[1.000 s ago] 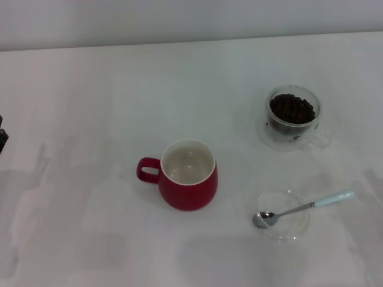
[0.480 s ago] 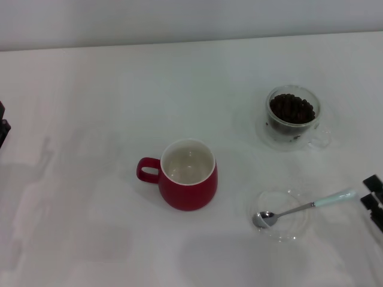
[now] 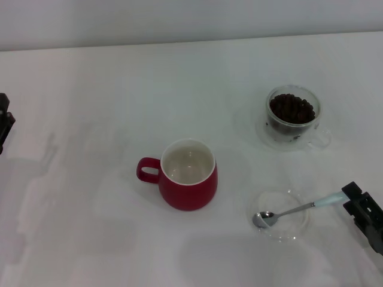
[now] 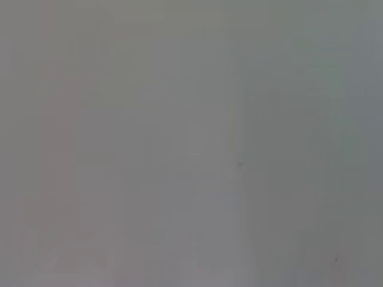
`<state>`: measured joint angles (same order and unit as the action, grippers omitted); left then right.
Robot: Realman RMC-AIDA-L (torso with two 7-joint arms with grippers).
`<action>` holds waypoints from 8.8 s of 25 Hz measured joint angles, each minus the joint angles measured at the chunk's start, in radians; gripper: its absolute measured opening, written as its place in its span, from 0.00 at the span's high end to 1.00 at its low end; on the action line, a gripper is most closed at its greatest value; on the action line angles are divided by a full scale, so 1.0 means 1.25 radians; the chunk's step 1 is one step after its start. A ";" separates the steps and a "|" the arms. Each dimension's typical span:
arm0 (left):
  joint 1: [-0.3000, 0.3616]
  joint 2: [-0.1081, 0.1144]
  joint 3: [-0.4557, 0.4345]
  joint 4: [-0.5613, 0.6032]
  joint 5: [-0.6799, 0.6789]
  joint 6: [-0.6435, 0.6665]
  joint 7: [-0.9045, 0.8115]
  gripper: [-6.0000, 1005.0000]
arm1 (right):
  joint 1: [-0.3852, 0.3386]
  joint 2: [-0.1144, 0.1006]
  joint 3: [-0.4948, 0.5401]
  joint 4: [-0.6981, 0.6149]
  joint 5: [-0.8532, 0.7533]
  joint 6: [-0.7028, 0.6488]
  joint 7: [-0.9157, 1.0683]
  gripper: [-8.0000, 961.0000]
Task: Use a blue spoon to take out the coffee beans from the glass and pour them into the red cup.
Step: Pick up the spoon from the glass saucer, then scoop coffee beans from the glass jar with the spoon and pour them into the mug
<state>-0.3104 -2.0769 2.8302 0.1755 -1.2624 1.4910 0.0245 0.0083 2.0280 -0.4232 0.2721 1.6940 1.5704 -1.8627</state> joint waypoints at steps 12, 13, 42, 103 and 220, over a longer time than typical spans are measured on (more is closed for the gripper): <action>-0.003 0.000 0.000 -0.001 0.000 -0.004 0.000 0.15 | 0.030 0.000 0.007 0.011 0.000 -0.043 -0.012 0.25; -0.003 0.000 0.000 -0.001 0.000 -0.004 0.000 0.15 | 0.031 0.000 0.007 0.011 0.000 -0.044 -0.012 0.25; 0.001 0.000 0.000 -0.010 0.000 -0.004 -0.020 0.15 | 0.040 0.000 0.008 0.017 0.005 -0.048 -0.024 0.54; 0.019 -0.003 0.000 -0.015 0.000 -0.014 -0.022 0.15 | 0.075 -0.012 0.007 -0.044 -0.001 -0.001 -0.001 0.84; -0.057 -0.005 0.000 0.015 -0.043 -0.130 -0.022 0.16 | 0.279 -0.025 -0.015 -0.531 -0.064 -0.215 0.129 0.84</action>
<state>-0.3821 -2.0831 2.8302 0.1947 -1.3162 1.3286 -0.0030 0.3572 1.9962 -0.4422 -0.3912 1.6138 1.3022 -1.7009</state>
